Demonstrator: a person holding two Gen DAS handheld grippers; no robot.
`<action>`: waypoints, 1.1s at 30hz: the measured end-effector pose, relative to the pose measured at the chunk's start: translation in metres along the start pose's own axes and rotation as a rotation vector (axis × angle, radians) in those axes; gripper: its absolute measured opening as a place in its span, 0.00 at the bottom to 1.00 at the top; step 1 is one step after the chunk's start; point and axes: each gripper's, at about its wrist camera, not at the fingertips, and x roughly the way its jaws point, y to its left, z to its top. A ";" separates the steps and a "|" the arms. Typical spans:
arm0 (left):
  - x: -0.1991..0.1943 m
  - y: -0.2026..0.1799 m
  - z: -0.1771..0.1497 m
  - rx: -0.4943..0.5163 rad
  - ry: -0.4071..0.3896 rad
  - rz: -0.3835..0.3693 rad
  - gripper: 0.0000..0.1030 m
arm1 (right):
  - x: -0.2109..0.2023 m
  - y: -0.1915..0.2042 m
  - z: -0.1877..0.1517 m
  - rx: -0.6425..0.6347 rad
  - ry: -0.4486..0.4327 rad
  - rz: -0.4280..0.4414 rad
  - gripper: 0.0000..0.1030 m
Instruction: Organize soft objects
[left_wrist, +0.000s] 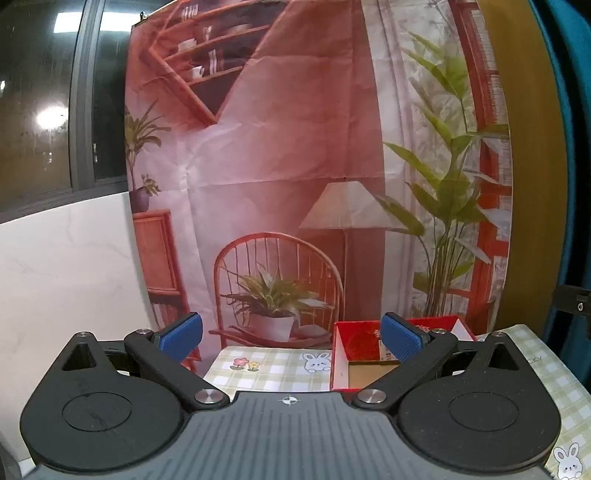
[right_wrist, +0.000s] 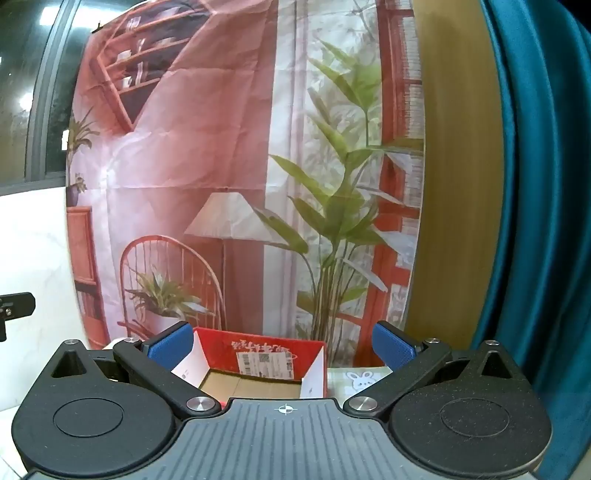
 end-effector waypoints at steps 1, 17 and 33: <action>0.003 0.002 0.001 -0.006 0.000 -0.009 1.00 | 0.000 0.000 0.000 0.001 0.000 -0.002 1.00; -0.003 0.000 -0.002 -0.013 -0.011 0.028 1.00 | -0.003 0.004 0.003 0.002 -0.008 0.003 1.00; -0.005 -0.002 -0.003 -0.014 -0.010 0.023 1.00 | -0.004 0.002 0.002 0.003 -0.008 0.005 1.00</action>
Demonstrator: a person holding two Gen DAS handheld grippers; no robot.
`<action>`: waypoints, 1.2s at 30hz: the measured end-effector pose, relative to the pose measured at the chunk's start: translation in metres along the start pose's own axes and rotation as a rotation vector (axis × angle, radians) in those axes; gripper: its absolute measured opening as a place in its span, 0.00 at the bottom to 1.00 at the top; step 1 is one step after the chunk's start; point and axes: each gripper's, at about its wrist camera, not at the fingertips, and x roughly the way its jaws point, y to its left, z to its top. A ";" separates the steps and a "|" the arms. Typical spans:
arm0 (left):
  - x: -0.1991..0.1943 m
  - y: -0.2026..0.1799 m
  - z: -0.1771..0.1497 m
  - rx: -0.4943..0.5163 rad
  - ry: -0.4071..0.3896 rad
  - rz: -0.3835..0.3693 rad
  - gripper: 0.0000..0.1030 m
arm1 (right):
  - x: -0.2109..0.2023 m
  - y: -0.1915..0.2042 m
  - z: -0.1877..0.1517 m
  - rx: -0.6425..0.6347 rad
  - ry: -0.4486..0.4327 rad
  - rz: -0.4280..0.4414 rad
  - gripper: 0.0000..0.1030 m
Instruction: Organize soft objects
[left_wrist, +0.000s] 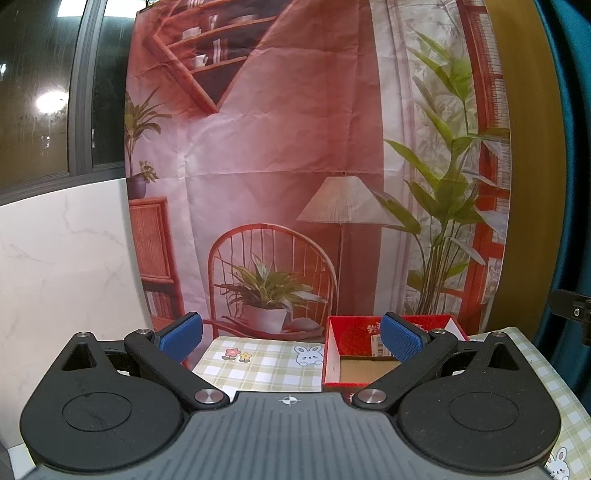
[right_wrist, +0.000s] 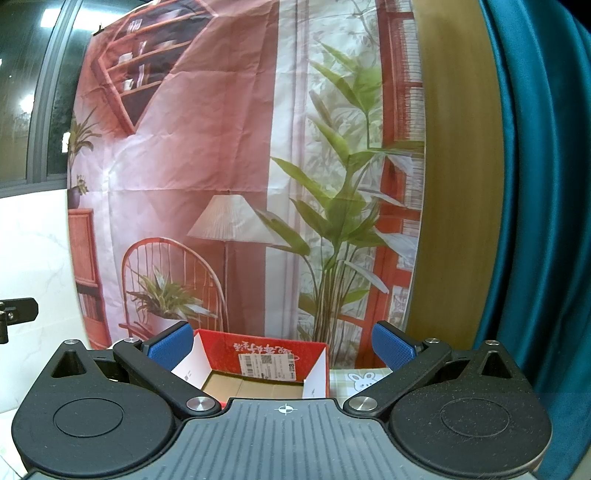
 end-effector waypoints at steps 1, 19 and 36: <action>0.000 -0.001 0.000 0.000 0.000 0.000 1.00 | 0.000 0.000 0.000 0.000 0.000 -0.001 1.00; -0.002 -0.001 -0.001 -0.002 0.001 -0.004 1.00 | -0.002 -0.002 0.000 0.003 -0.002 0.001 1.00; -0.004 -0.003 -0.001 -0.002 -0.002 -0.010 1.00 | -0.003 -0.002 -0.002 0.005 -0.004 -0.001 1.00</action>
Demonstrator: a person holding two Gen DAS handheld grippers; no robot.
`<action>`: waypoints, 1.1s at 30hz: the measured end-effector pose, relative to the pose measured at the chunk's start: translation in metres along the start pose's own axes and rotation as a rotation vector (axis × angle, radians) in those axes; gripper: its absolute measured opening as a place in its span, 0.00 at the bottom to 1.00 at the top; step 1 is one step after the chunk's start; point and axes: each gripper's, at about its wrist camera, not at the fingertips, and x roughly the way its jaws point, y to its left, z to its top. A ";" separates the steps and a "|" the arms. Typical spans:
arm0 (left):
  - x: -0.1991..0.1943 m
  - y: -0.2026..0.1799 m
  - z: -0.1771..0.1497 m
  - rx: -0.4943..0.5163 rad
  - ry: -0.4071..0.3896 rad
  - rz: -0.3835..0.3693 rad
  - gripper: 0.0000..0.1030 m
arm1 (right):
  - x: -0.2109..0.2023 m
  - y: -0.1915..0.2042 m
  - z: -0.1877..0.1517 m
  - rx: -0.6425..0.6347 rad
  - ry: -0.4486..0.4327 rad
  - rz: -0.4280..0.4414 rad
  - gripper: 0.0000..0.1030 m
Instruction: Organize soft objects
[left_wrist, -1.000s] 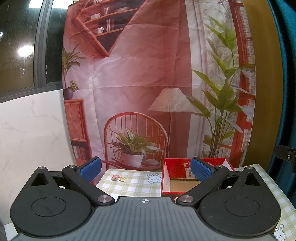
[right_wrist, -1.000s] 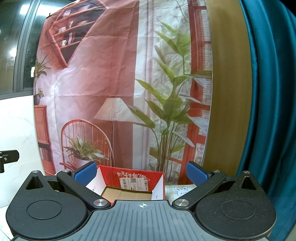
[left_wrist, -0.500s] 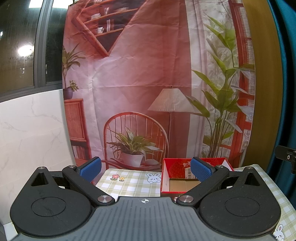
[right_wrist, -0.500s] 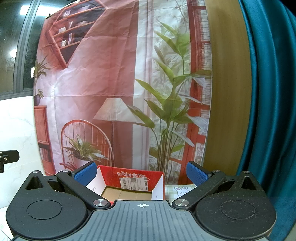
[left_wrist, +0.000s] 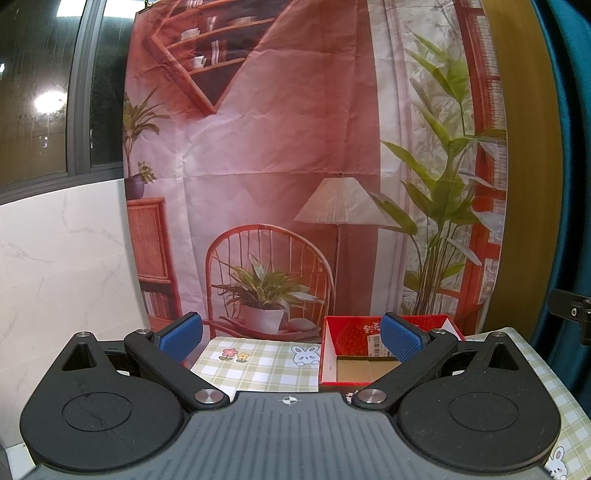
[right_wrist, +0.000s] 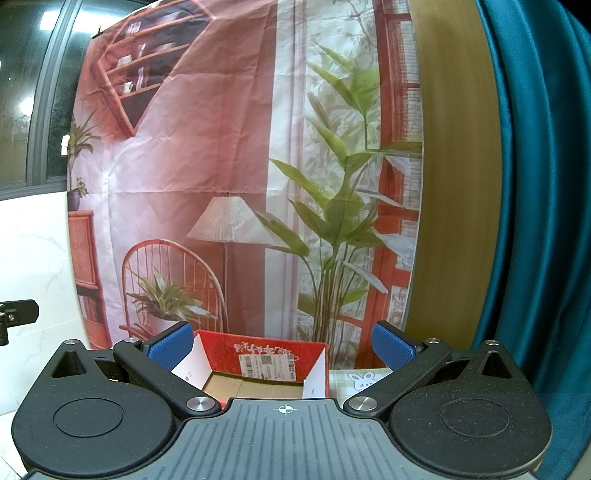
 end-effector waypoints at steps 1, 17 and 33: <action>0.000 0.000 0.000 0.000 0.000 0.000 1.00 | 0.001 -0.002 0.000 0.000 0.001 0.000 1.00; -0.001 -0.001 -0.001 0.015 -0.003 -0.020 1.00 | -0.002 0.003 0.000 0.008 -0.005 0.011 1.00; 0.051 -0.001 -0.047 -0.008 0.093 -0.006 1.00 | 0.035 -0.019 -0.043 0.081 0.044 0.100 1.00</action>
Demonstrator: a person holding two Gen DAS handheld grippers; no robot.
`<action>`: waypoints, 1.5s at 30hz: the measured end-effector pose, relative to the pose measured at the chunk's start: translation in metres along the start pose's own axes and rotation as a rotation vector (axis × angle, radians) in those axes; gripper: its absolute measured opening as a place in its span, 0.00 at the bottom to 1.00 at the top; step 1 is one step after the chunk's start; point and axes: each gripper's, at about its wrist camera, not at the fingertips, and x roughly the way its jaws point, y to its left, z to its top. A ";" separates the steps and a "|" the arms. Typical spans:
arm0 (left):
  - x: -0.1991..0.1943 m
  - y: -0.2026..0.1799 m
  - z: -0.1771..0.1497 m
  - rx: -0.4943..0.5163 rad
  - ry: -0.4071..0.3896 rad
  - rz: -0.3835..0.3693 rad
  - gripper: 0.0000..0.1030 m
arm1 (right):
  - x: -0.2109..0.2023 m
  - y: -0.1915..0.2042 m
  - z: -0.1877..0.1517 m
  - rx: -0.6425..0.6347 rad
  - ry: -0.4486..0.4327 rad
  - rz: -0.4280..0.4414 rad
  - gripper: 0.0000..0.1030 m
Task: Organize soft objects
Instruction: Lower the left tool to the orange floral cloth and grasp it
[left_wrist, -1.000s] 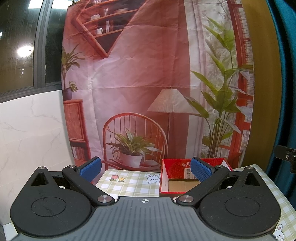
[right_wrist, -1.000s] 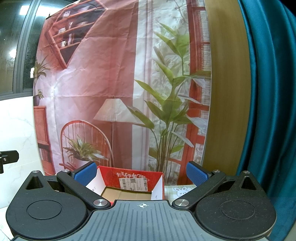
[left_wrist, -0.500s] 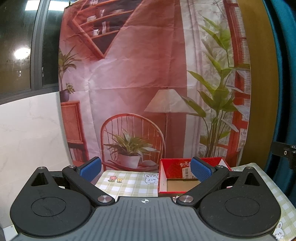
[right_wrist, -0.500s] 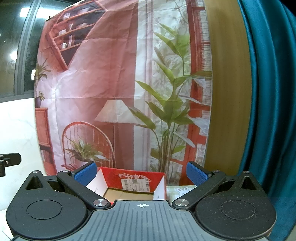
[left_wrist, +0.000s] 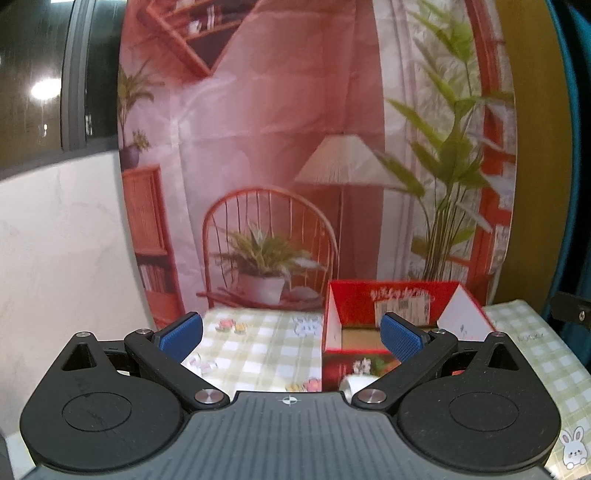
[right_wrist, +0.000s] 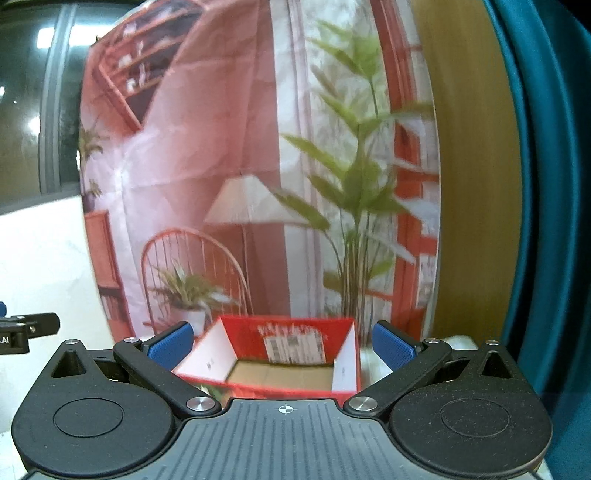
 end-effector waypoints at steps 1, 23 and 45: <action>0.007 0.002 -0.007 -0.014 0.015 -0.011 1.00 | 0.005 -0.002 -0.008 -0.005 0.012 0.000 1.00; 0.129 -0.003 -0.137 -0.206 0.512 -0.327 0.56 | 0.099 -0.009 -0.142 -0.100 0.296 0.063 0.68; 0.135 -0.004 -0.149 -0.309 0.499 -0.413 0.20 | 0.101 -0.015 -0.165 -0.093 0.370 0.132 0.29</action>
